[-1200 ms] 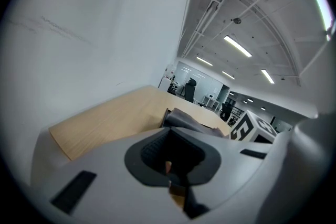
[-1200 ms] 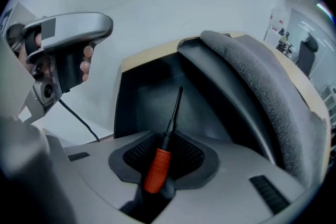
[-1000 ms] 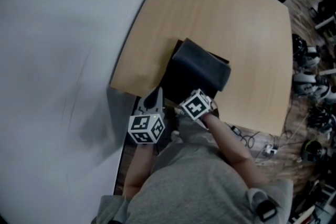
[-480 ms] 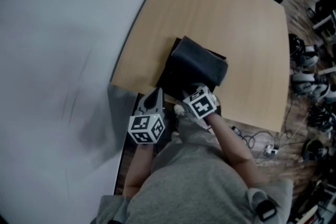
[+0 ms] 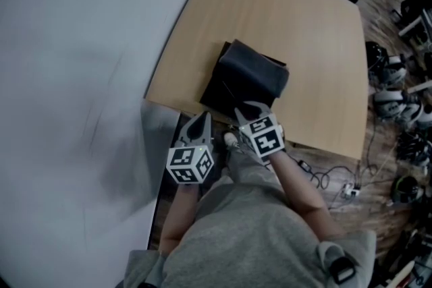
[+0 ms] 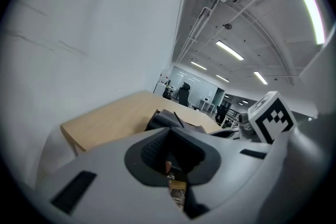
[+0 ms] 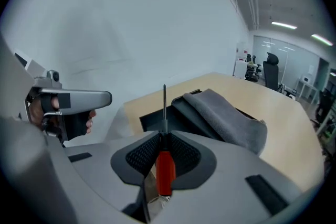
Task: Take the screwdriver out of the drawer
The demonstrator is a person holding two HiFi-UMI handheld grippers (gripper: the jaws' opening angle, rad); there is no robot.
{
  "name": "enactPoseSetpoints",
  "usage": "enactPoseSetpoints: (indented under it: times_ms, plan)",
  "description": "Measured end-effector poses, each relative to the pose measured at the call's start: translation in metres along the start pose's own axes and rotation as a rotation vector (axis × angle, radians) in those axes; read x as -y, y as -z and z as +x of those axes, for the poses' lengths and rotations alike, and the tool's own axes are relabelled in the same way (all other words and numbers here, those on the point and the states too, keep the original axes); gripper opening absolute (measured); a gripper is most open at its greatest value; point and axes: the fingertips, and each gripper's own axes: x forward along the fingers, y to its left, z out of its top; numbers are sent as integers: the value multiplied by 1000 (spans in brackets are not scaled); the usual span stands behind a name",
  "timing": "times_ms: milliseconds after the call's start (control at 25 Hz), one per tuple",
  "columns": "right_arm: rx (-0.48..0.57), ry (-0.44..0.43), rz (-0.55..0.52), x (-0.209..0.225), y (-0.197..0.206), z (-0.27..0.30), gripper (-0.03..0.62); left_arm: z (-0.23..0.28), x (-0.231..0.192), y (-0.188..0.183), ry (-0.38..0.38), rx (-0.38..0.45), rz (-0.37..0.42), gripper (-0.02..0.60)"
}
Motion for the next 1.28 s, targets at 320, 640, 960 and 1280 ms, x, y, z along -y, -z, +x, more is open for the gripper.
enactPoseSetpoints:
  times_ms: [320,640,960,1280]
  plan:
    - [136,64,3,-16,3,-44,61,-32,19,10,21,20,23,0]
    - [217,58,37,-41,12,-80,61,-61,32,18,44,41,39,0]
    - [281,77,8,-48,26,-106,61,-83,39,36,42,50,33,0]
    - [317,76,17,-52,23,-113,61,-85,40,37,45,55,41,0]
